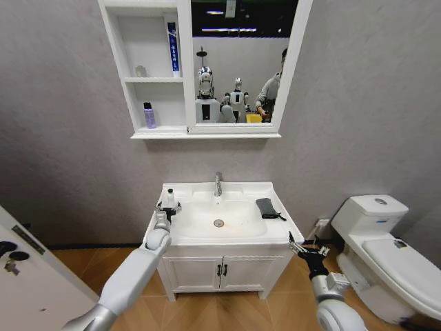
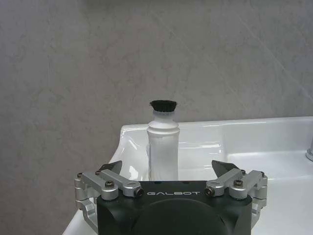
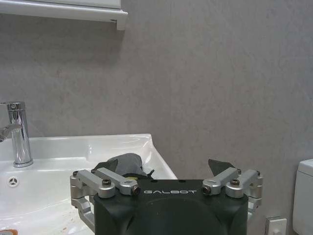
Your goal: Move facial cleanser and shampoo from washbasin to cabinet, then wipe washbasin with towel.
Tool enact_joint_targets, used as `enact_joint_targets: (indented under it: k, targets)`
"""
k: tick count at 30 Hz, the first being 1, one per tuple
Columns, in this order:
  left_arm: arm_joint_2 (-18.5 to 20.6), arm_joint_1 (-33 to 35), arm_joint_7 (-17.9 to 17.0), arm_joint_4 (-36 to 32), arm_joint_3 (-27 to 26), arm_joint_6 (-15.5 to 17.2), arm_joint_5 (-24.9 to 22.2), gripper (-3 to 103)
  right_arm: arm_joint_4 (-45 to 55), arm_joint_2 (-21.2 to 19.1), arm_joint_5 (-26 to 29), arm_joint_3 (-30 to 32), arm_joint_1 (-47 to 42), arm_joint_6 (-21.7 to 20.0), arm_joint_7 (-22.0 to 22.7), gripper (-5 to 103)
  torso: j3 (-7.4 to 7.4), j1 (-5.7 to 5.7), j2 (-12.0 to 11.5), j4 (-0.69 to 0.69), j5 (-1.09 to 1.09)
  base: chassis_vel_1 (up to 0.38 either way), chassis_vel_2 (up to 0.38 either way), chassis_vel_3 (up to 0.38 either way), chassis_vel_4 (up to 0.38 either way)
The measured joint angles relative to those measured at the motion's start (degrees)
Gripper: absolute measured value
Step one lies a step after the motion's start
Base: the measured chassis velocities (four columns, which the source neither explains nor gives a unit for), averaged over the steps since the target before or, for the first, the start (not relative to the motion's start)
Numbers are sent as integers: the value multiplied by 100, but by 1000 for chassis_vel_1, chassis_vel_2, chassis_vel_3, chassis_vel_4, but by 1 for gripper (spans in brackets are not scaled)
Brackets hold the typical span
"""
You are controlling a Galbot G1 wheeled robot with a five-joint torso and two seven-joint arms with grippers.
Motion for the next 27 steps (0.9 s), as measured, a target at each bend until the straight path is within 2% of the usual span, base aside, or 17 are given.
enact_joint_targets:
  k: [11, 12, 14, 17, 20, 23, 25, 26, 27]
  targets:
    - [-239, -378, 147, 586, 14, -123, 36, 100, -5, 20, -15, -33, 20, -2, -6, 100, 0, 0, 0, -1, 0, 0, 0, 0, 0]
    - [-258, -411, 200, 684, 2, -176, 29, 103, 4, 6, -11, -10, 10, -2, -6, 100, 0, 0, 0, 0, -1, 0, 0, 0, 0]
    - [-274, -438, 233, 754, -28, -201, 28, 101, 12, 6, -3, 13, 6, -2, -6, 100, 0, 0, 0, 0, -1, 0, 0, 0, 0]
    - [-301, -509, 324, 881, -87, -233, 30, 96, 37, 12, 17, 57, -12, -1, -4, 100, 0, 0, 0, 0, -1, 0, 0, 0, 0]
    - [-326, -591, 563, 1028, -125, -398, 16, 80, 44, 15, 22, 81, -36, -1, -3, 100, 0, 0, 0, -1, -1, 0, 0, 0, 0]
    - [-313, -602, 637, 1040, -121, -421, 3, 75, 44, 19, 24, 81, -14, -1, 0, 100, 0, -1, 0, -1, -1, 0, 0, 0, 0]
    - [-293, -600, 667, 1021, -105, -420, -26, 64, 35, 19, 30, 72, 37, -1, 8, 100, 0, -1, 0, 1, -1, 0, 0, 0, 0]
    - [-293, -600, 667, 1021, -105, -420, -26, 64, 35, 19, 30, 72, 37, -1, 8, 100, 0, -1, 0, 1, -1, 0, 0, 0, 0]
    - [-286, -595, 677, 1001, -103, -415, -44, 58, 30, 17, 32, 64, 52, -2, 11, 100, 0, -1, 0, 1, 0, 0, 0, 0, 0]
